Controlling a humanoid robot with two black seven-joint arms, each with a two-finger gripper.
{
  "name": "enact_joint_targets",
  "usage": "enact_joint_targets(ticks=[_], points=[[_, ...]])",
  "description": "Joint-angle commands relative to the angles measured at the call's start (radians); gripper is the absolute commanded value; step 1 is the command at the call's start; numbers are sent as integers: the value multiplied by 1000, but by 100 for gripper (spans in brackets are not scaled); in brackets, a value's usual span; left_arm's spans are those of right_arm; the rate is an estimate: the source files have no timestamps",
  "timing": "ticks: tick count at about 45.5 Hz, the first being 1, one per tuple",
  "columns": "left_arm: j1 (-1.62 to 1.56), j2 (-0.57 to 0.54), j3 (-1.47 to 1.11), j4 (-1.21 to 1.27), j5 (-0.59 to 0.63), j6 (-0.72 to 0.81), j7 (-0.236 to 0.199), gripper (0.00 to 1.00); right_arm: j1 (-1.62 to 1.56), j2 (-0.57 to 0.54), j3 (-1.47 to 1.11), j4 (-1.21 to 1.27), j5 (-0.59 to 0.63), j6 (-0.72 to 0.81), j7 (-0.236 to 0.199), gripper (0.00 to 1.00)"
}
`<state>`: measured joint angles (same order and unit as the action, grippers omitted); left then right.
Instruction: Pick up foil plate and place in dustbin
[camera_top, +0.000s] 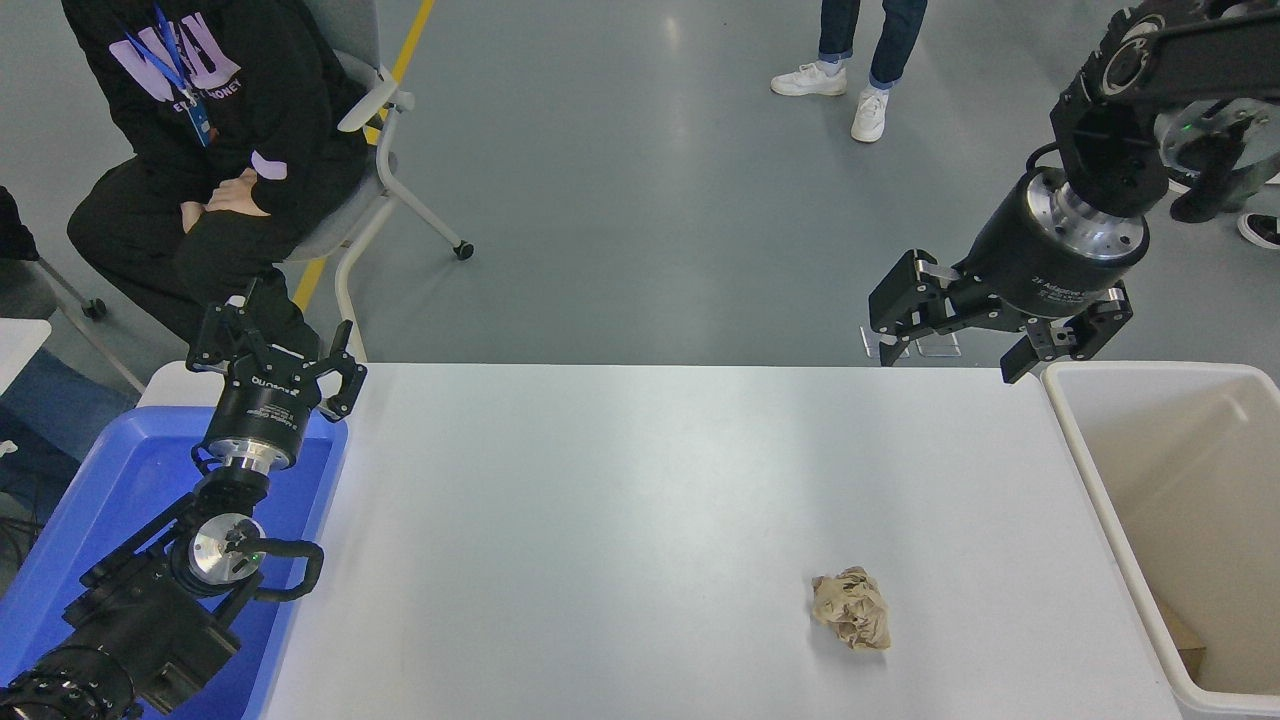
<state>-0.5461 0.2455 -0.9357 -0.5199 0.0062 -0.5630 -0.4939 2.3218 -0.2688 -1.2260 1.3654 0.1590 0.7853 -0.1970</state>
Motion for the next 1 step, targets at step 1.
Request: enact_joint_targets(ticks=[1], points=[[0, 0, 0, 1, 0, 0, 0, 98, 27, -12, -17, 1, -3, 0, 1, 100]])
